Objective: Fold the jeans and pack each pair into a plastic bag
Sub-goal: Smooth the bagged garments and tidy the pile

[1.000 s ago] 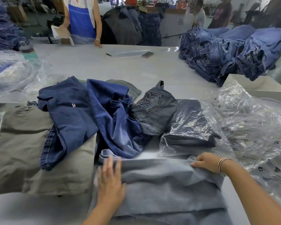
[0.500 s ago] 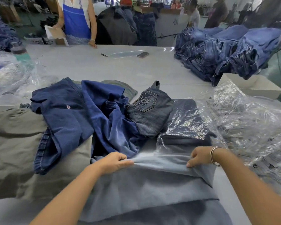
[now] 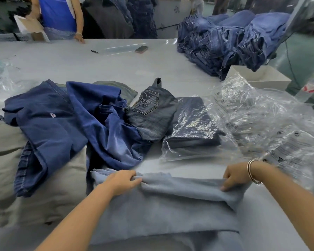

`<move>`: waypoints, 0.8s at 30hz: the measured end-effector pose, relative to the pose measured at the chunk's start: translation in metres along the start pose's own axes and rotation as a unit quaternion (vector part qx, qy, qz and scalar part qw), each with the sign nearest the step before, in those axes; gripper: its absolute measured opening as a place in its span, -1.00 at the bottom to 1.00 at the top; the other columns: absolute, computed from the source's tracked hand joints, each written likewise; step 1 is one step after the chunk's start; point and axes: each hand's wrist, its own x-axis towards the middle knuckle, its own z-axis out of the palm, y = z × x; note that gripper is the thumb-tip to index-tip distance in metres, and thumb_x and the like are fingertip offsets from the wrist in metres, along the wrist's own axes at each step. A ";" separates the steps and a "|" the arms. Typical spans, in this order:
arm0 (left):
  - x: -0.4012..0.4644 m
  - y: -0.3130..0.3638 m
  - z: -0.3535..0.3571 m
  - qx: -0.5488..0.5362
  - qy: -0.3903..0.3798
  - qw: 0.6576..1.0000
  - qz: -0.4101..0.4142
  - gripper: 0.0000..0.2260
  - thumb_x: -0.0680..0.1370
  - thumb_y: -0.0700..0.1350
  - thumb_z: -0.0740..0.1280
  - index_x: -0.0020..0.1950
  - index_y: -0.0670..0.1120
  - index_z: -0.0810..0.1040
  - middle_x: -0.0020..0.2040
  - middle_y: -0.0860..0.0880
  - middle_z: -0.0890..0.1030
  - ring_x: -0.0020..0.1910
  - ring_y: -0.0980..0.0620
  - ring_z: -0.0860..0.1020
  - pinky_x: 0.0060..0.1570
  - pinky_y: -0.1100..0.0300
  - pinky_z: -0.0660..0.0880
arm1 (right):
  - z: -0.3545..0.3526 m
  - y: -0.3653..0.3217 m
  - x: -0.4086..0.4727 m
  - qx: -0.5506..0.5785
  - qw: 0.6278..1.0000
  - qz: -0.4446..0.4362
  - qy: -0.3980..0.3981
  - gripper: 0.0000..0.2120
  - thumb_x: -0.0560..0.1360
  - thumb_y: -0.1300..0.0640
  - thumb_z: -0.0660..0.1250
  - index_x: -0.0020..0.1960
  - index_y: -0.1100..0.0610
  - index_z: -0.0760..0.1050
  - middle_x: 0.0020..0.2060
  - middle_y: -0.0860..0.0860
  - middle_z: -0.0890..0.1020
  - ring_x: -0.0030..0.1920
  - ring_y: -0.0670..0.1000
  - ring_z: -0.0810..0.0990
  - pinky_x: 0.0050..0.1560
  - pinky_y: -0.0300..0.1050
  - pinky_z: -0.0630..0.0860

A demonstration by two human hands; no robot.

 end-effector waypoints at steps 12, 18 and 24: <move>0.010 0.008 0.003 0.053 0.028 0.997 0.050 -0.72 0.56 0.22 0.21 0.07 0.06 0.52 -0.05 0.06 0.51 0.08 -0.04 0.53 -0.07 0.14 0.36 | -0.020 0.007 -0.023 -0.005 0.998 -0.020 0.054 -0.68 0.45 -0.18 0.36 -0.37 -0.02 0.48 -0.41 -0.18 0.52 -0.37 -0.18 0.43 -0.36 -0.38 0.35; 0.020 0.032 -0.001 0.073 -0.053 0.994 0.063 -0.67 0.45 0.23 0.30 -0.01 -0.01 0.46 -0.03 0.04 0.46 0.05 -0.01 0.41 -0.01 0.08 0.26 | -0.027 -0.002 -0.035 0.303 0.948 -0.098 -0.008 -0.76 0.29 -0.04 0.54 -0.39 0.09 0.62 -0.42 -0.04 0.63 -0.43 -0.10 0.57 -0.34 -0.25 0.51; 0.028 0.058 0.003 -0.010 -0.115 0.991 0.071 -0.58 0.51 0.31 0.21 -0.34 0.01 0.35 -0.24 0.07 0.46 -0.16 -0.01 0.42 -0.18 0.12 0.30 | -0.015 0.001 -0.022 0.373 0.922 -0.086 -0.054 -0.82 0.44 0.06 0.37 -0.12 0.18 0.61 -0.16 0.12 0.65 -0.21 0.04 0.61 -0.07 -0.06 0.56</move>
